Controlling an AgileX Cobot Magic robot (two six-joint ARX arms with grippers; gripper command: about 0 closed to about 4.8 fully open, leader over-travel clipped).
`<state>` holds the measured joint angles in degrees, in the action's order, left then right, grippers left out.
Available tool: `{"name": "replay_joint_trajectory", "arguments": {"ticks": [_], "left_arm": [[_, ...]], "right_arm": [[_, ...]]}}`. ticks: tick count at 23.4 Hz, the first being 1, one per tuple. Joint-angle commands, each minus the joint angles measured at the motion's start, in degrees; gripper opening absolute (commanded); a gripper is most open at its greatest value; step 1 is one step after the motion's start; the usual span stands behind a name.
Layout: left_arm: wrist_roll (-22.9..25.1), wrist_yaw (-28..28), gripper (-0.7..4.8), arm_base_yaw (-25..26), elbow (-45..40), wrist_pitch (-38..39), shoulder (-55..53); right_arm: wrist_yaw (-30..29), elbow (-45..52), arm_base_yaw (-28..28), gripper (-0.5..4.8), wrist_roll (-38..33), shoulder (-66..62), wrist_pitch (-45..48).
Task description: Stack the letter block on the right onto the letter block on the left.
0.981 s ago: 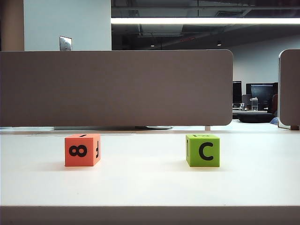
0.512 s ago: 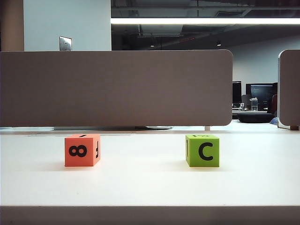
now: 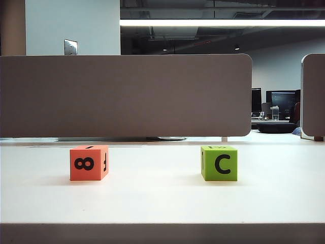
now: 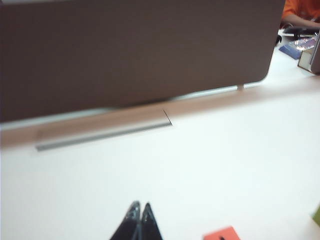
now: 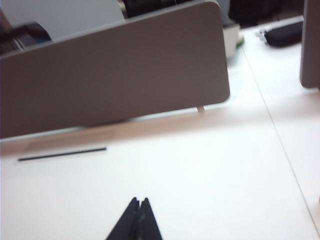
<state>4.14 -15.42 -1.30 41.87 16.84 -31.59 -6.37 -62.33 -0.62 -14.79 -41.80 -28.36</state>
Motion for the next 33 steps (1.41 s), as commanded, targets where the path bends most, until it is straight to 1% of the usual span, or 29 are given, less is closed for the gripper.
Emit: {"name": "replay_joint_trajectory", "arguments": {"ticks": [1,2,5,10,12,15,16,18,20,21,22,23,24,25,26,29,33], "left_arm": [[-4.33,-1.31,-0.06,-0.39,0.92,0.42,-1.55],[-6.43,-1.62,-0.06,-0.55,0.92,0.87,-2.51],[-7.78,-2.43,-0.06,-1.20,0.92,2.12,-4.00],[-7.87,-2.69,-0.06,-3.10,1.55,5.05,-6.43],[-7.76,-2.36,-0.06,-4.83,2.14,6.14,-6.97],[-7.72,-0.46,-0.06,-7.13,4.52,9.81,-7.89],[-7.54,0.31,-0.06,-7.48,5.99,12.09,-8.41],[-7.56,0.39,-0.06,-7.85,8.66,15.34,-9.86],[-7.58,0.44,-0.06,-9.22,10.99,16.76,-10.84],[-7.58,0.39,-0.06,-9.66,11.76,17.00,-11.02],[-7.58,0.37,-0.06,-10.19,12.57,17.18,-11.10],[-7.65,0.39,-0.06,-10.91,13.77,17.62,-11.34],[-7.72,0.46,-0.06,-11.43,14.71,18.34,-11.41],[-7.87,0.44,-0.06,-11.69,15.10,18.36,-11.39],[-8.07,0.26,-0.06,-11.74,15.32,18.38,-11.39],[-11.17,0.17,-0.06,-11.74,15.98,20.20,-11.34],[-11.26,0.13,-0.06,-12.59,16.09,20.44,-11.21]], "right_arm": [[0.28,-3.34,-2.36,-0.03,-0.24,-4.37,-3.72],[0.31,-4.68,-4.39,-0.04,-0.24,-6.75,-4.94],[2.32,-6.38,-8.70,-0.04,-0.24,-10.91,-7.37],[8.22,-7.08,-17.57,-0.04,0.04,-17.16,-8.96],[10.51,-7.10,-20.76,-0.04,0.02,-19.87,-9.31],[14.12,-7.13,-23.91,-0.04,-0.04,-23.32,-10.03],[15.52,-7.17,-25.05,-0.04,-0.24,-24.85,-10.36],[18.58,-7.17,-26.84,-0.04,-0.52,-27.47,-11.21],[21.20,-7.17,-27.96,0.00,-2.01,-29.75,-12.15],[21.49,-7.17,-28.26,0.27,-2.36,-31.10,-12.52],[21.38,-7.17,-28.39,0.68,-2.36,-32.11,-12.63],[20.76,-7.17,-29.20,2.26,-2.93,-34.23,-12.39],[20.50,-7.17,-29.68,3.99,-4.81,-36.04,-11.72],[20.41,-7.17,-29.68,4.79,-6.45,-37.11,-11.13],[20.35,-7.17,-29.68,4.79,-7.52,-38.12,-10.36],[19.93,-7.17,-30.08,4.79,-12.39,-41.86,-8.09],[19.63,-7.17,-30.25,4.79,-13.49,-45.53,-7.58]]}}
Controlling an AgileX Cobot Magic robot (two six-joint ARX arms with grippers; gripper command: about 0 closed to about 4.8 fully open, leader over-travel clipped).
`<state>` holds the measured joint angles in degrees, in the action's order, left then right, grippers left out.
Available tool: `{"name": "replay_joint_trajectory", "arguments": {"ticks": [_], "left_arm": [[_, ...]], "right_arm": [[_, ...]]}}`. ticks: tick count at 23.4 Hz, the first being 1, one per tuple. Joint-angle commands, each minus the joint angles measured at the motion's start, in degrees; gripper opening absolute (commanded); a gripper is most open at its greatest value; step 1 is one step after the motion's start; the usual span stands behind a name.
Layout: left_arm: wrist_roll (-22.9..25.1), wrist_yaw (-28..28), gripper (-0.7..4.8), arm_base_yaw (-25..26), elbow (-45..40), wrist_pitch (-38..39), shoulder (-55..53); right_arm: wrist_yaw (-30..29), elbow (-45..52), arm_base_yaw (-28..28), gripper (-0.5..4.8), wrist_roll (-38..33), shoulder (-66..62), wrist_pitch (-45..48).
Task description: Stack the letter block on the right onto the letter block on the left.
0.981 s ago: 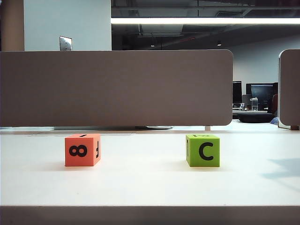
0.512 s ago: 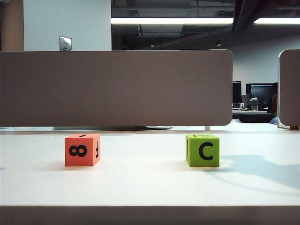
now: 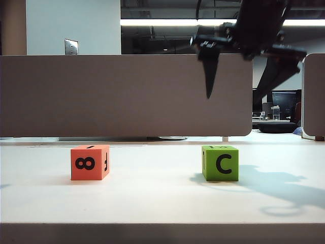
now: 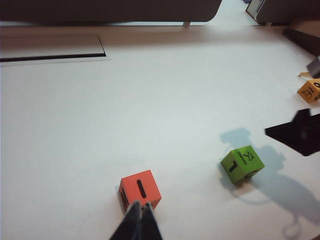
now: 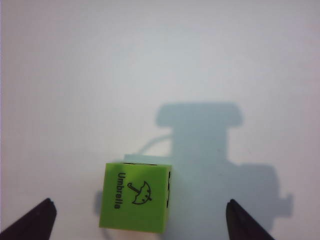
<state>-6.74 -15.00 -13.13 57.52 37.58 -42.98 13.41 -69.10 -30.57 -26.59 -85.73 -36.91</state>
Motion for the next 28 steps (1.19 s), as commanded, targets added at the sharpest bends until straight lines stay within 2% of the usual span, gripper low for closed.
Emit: {"name": "replay_joint_trajectory", "arguments": {"ticks": [1,23,24,25,28], "left_arm": [[-0.35,-0.24,-0.06,-1.01,0.48,-0.33,0.17],[-0.28,-0.26,-0.06,-1.18,0.52,1.01,0.11],[-0.13,-0.26,-0.06,-1.18,0.52,0.87,0.11],[-0.11,-0.26,-0.06,-1.18,0.55,0.74,0.11],[-0.11,-0.26,-0.06,-1.16,0.52,0.17,0.11]], "right_arm": [[0.02,-0.39,-0.48,4.79,-2.47,-2.47,0.94],[-3.19,-0.35,-1.46,4.79,-4.96,-14.12,2.03],[-3.28,-0.35,-1.46,4.42,-4.96,-14.12,2.12],[-3.23,-0.35,-1.46,3.70,-4.94,-14.12,2.29],[-3.23,-0.35,-1.46,3.06,-4.94,-14.12,2.32]]}}
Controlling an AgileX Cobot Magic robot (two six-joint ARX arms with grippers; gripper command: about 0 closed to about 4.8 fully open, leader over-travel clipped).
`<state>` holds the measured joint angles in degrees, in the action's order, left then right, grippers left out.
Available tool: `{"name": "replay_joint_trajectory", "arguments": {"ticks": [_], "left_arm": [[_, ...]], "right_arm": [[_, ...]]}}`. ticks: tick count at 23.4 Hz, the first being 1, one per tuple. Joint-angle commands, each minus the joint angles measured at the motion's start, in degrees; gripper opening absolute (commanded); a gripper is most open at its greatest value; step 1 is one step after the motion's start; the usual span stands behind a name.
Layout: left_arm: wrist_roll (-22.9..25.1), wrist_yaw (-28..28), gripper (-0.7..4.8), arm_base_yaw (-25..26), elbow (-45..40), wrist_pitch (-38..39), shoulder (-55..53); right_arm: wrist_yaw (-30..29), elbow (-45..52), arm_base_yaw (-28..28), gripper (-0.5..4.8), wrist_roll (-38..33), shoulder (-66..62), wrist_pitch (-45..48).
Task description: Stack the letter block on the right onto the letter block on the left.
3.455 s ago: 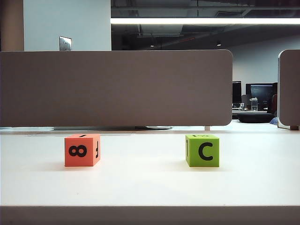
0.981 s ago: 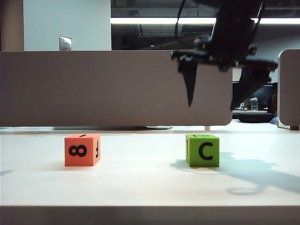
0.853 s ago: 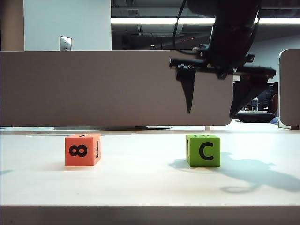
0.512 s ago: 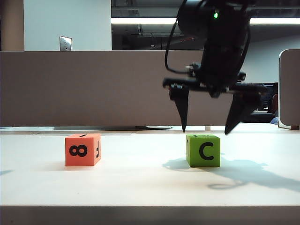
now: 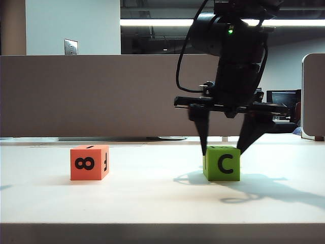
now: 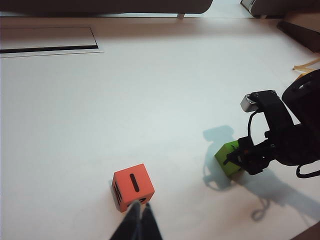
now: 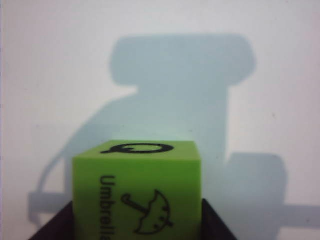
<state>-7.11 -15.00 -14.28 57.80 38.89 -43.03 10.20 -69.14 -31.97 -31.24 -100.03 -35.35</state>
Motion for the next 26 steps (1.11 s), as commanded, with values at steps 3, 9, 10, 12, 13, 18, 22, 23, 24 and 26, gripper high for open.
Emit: {"name": "replay_joint_trajectory", "arguments": {"ticks": [3,9,10,12,13,18,22,23,24,26], "left_arm": [[0.26,-0.26,-0.06,-0.02,0.24,-1.79,0.15],[0.26,-0.26,-0.06,-0.02,0.24,-1.84,0.15],[0.26,-0.24,-0.06,-0.02,0.24,-1.84,0.15],[0.26,-0.26,-0.06,-0.02,0.24,-1.84,0.15],[0.31,-0.24,-0.06,-0.02,0.24,-1.84,0.15],[1.09,-0.24,-0.06,-0.02,0.26,-1.81,0.15],[1.09,-0.24,-0.06,-0.02,0.24,-1.81,0.15],[1.09,-0.26,-0.06,-0.02,0.24,-1.81,0.15],[1.09,-0.24,-0.06,-0.02,0.24,-1.84,0.15],[1.09,-0.22,-0.06,-0.02,0.24,-1.97,0.15]], "right_arm": [[-0.04,-0.31,-0.04,2.81,-0.26,0.17,0.76],[-0.04,-0.31,-0.04,2.68,-0.24,0.13,0.70],[-0.04,-0.31,-0.04,2.67,-0.24,0.13,0.70],[-0.04,-0.31,-0.04,2.63,-0.17,0.13,0.70],[-0.04,-0.31,-0.04,2.63,-0.07,0.00,0.74],[-0.02,-0.33,-0.04,2.28,-0.02,-0.81,1.33],[-2.16,-2.45,0.04,2.28,1.66,-0.72,1.44],[-3.21,-3.45,0.04,2.28,1.73,-0.72,1.11],[-4.70,-4.66,0.02,2.28,1.81,-0.70,0.94],[-8.35,-6.78,0.02,2.28,2.54,-0.72,1.01]]}}
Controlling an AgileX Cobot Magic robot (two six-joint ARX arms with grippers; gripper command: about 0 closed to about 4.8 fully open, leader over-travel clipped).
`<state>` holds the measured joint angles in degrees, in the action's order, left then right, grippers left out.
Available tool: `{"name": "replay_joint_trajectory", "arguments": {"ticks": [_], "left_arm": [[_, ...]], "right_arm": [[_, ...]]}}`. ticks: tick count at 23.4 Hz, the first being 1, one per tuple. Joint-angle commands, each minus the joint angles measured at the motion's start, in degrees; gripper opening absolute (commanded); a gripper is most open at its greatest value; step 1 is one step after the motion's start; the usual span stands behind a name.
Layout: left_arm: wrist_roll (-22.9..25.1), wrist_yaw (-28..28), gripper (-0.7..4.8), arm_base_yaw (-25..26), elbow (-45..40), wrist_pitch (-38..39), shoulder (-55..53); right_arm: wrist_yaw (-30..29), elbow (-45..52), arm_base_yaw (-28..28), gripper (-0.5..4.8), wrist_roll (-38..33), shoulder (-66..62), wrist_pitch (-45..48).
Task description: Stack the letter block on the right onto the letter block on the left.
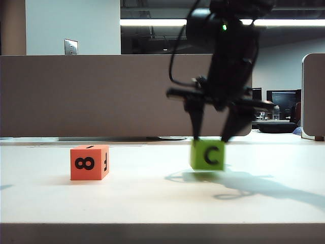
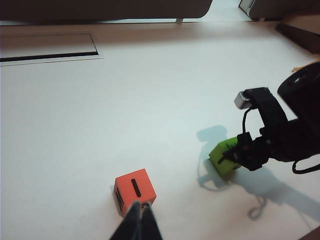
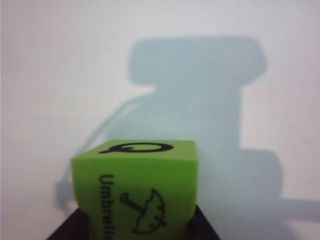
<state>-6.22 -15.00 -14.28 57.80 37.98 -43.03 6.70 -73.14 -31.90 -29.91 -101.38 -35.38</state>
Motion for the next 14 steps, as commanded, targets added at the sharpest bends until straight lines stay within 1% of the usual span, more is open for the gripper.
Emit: {"name": "replay_joint_trajectory", "arguments": {"ticks": [1,4,6,8,11,14], "left_arm": [[0.22,-0.22,-0.06,-0.02,0.24,-1.20,0.15],[0.22,0.76,-0.06,0.00,0.26,-1.66,0.15],[0.20,1.92,-0.06,0.00,0.24,-1.64,0.15],[0.20,2.34,-0.06,0.00,0.24,-1.64,0.15],[0.20,2.34,-0.06,0.00,0.24,-1.64,0.15],[0.20,2.34,-0.06,0.00,0.24,-1.66,0.13]], "right_arm": [[-6.93,-3.89,-0.04,2.29,1.81,0.63,1.33],[-14.03,-7.89,-0.17,2.29,3.43,0.63,2.73],[-16.94,-10.38,-0.57,2.29,3.89,0.59,2.97],[-17.53,-13.03,-1.53,2.29,6.60,0.59,2.75],[-16.92,-16.68,-3.39,2.29,11.19,0.52,1.77],[-16.61,-19.28,-5.42,2.29,14.25,0.09,1.70]]}}
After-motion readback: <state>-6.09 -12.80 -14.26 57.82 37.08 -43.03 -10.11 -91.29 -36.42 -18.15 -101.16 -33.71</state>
